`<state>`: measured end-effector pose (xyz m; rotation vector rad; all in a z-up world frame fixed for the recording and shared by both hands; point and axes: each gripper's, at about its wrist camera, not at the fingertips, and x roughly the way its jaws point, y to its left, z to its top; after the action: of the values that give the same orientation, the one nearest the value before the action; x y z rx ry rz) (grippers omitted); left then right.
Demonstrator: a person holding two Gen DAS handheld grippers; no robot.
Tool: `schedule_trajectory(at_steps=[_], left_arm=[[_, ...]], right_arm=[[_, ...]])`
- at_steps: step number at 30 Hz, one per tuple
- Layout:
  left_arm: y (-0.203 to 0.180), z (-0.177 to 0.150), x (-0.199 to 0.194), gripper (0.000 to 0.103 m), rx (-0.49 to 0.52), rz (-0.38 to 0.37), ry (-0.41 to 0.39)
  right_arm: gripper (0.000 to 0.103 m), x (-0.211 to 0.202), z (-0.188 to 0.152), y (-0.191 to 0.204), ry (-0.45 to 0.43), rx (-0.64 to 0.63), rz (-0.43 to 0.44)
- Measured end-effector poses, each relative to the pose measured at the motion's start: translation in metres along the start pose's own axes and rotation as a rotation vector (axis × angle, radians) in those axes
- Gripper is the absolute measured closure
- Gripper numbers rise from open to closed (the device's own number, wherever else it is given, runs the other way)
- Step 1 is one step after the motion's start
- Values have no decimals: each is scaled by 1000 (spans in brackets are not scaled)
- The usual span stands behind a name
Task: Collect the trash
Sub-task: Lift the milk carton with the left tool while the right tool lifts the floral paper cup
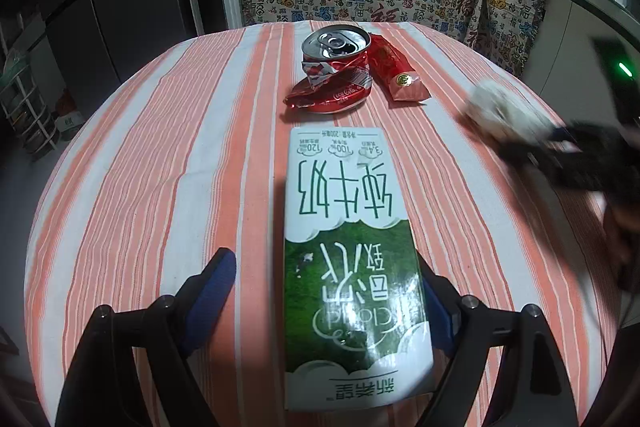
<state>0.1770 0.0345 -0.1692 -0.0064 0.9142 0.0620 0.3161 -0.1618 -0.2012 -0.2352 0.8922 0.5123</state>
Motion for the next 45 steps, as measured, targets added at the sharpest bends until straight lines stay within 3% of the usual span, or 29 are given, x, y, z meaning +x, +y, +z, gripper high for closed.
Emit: schedule_trajectory(at_steps=[6,9,11,21,22,24,25,26,27,34,45], left_arm=[[0,1,0,17,1,1,0],[2,0,-1,17,3,-16,2],[2,-3,-5,17,38,-40,11],[17,7,-8,18,25,-115,83],[17,9,-7,18,17,-127,87],[15,12,-7,21,13,-139,96],[14,13,-7,27,18,-136,95],[12,13,-7,50,31,-134,97],[11,12,-6,53,39,-128,104],[2,7,-25,54,17,-162,56],[-66,12,-35,54,94,-258,25]], right_arm=[[33,-45,-55,31,24,34,-2],[29,-49,-58,36,29,16,34],[21,-49,-59,36,22,-4,44],[14,-53,-44,44,-3,-35,101],[14,-51,-43,43,8,-23,108],[26,-48,-44,40,35,4,117],[38,-48,-43,39,38,5,105],[39,-50,-42,37,39,10,106],[40,-51,-42,36,42,20,111],[41,-66,-46,28,13,70,144],[41,-89,-62,-2,-21,150,124]])
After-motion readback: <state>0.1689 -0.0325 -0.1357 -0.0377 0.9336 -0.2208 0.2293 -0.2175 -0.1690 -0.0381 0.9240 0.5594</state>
